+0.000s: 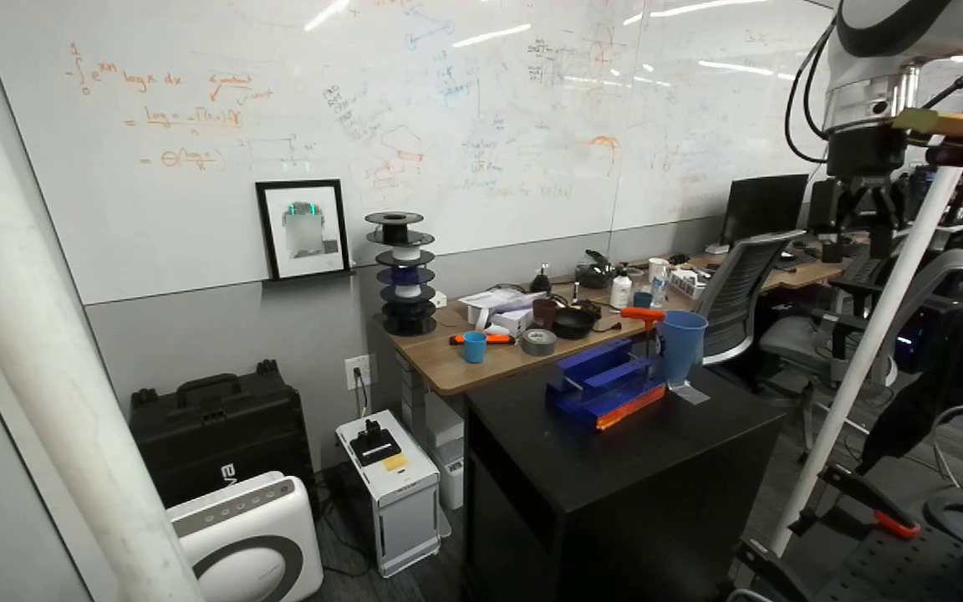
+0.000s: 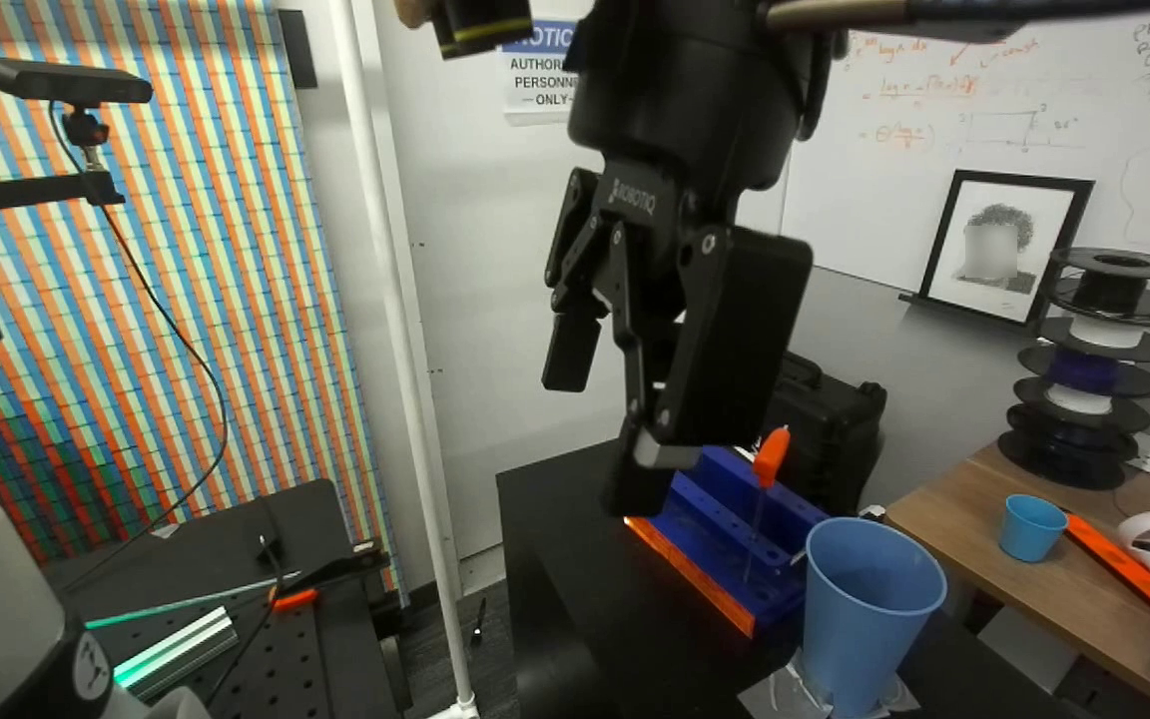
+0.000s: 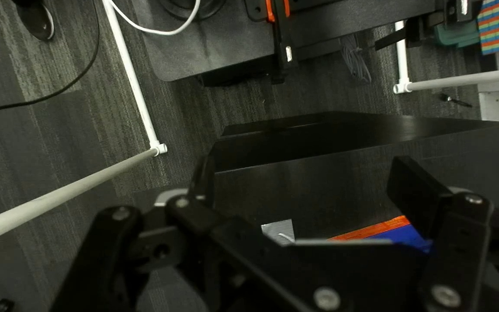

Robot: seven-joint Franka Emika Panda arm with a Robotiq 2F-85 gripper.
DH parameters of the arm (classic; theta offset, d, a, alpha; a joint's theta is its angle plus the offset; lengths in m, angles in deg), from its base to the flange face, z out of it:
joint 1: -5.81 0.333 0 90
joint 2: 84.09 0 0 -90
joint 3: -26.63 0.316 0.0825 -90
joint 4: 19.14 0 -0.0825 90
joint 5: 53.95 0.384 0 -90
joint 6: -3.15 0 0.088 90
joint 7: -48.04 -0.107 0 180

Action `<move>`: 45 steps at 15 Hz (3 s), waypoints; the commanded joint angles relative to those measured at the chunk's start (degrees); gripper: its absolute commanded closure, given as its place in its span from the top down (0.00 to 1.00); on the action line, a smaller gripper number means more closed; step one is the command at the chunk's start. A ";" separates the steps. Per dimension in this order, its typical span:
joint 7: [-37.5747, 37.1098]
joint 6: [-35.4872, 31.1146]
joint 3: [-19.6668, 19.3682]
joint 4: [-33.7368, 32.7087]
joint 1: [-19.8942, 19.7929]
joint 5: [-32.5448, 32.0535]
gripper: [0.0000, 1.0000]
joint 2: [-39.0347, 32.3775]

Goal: Put the wrench in the light blue cup next to the toolbox

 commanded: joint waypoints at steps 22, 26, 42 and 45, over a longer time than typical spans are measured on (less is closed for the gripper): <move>7.69 -13.42 9.76 -31.37 8.38 -5.35 0.74 -46.17; 9.45 -13.72 10.09 -31.42 8.44 -6.60 0.42 -47.43; 14.16 -11.65 10.61 -25.42 6.89 -2.85 0.16 -34.19; 11.82 -11.35 9.83 -23.44 6.98 -1.64 0.15 -28.13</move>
